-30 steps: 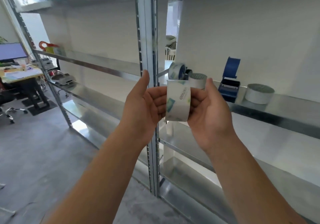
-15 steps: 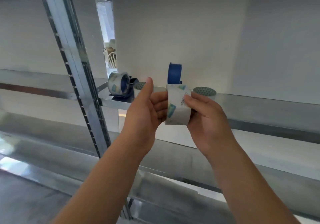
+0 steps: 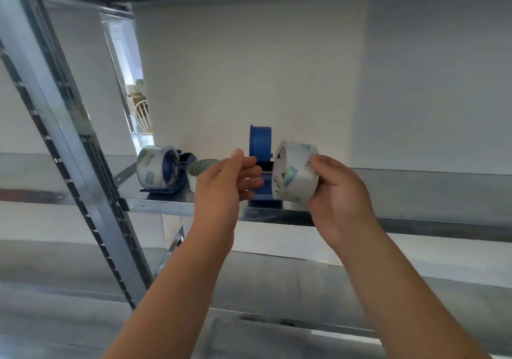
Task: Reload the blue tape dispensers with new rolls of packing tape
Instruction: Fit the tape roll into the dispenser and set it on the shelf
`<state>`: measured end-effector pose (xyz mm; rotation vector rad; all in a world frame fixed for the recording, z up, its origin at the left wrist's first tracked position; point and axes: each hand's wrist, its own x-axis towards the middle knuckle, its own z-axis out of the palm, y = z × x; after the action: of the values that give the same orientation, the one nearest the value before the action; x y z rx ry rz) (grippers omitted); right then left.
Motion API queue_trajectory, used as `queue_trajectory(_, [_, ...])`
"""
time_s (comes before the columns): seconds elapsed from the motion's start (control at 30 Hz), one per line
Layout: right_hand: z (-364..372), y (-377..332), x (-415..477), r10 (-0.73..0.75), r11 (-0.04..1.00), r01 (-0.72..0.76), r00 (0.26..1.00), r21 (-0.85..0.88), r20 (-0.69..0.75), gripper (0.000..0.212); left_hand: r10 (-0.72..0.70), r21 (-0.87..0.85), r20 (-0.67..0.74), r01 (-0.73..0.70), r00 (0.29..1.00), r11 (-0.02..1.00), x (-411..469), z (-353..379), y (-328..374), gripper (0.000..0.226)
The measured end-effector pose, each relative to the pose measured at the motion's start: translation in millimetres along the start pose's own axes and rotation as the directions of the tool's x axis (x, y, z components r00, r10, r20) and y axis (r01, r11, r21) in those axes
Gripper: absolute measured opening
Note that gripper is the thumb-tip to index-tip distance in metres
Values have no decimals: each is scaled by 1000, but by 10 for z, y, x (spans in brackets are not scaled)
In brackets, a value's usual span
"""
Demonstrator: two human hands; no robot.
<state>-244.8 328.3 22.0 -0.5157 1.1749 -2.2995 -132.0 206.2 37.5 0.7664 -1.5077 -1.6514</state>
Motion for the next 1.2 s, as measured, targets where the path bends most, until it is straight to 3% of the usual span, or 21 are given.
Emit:
queue_trajectory(0.17, [81,38,309,-31,999,26,991,-41,-127,21,112,64,-25,-111,993,992,363,-132,0,16])
queue_trajectory(0.27, [162,42,451,-34,998,24,984,-61,-176,26,169,77,-5,-168,986,983,509,-89,88,20])
queue_trajectory(0.4, [252,42,598,-42,994,19,975,-103,-219,25,141,41,50,-143,989,989,717,62,196,37])
queue_trajectory(0.53, [362,48,713,-44,988,7,971,-155,-236,21,137,61,96,-143,986,988,852,185,169,34])
queue_trajectory(0.7, [439,171,898,-91,960,2,949,-282,-303,55,186,118,91,-196,978,974,940,221,92,23])
queue_trajectory(0.83, [572,169,852,-54,973,-8,964,-232,-260,31,231,127,141,-249,963,960,1029,220,62,30])
queue_trajectory(0.97, [632,258,868,-56,953,-3,981,-302,-186,27,290,124,207,-319,934,939,1025,215,37,54])
queue_trajectory(1.1, [677,259,797,-92,920,19,982,-392,-166,25,314,84,254,-345,915,935,997,149,-26,51])
queue_trajectory(1.2, [605,200,699,-58,935,6,989,-355,-134,19,317,16,348,-344,882,939,1045,86,-89,63])
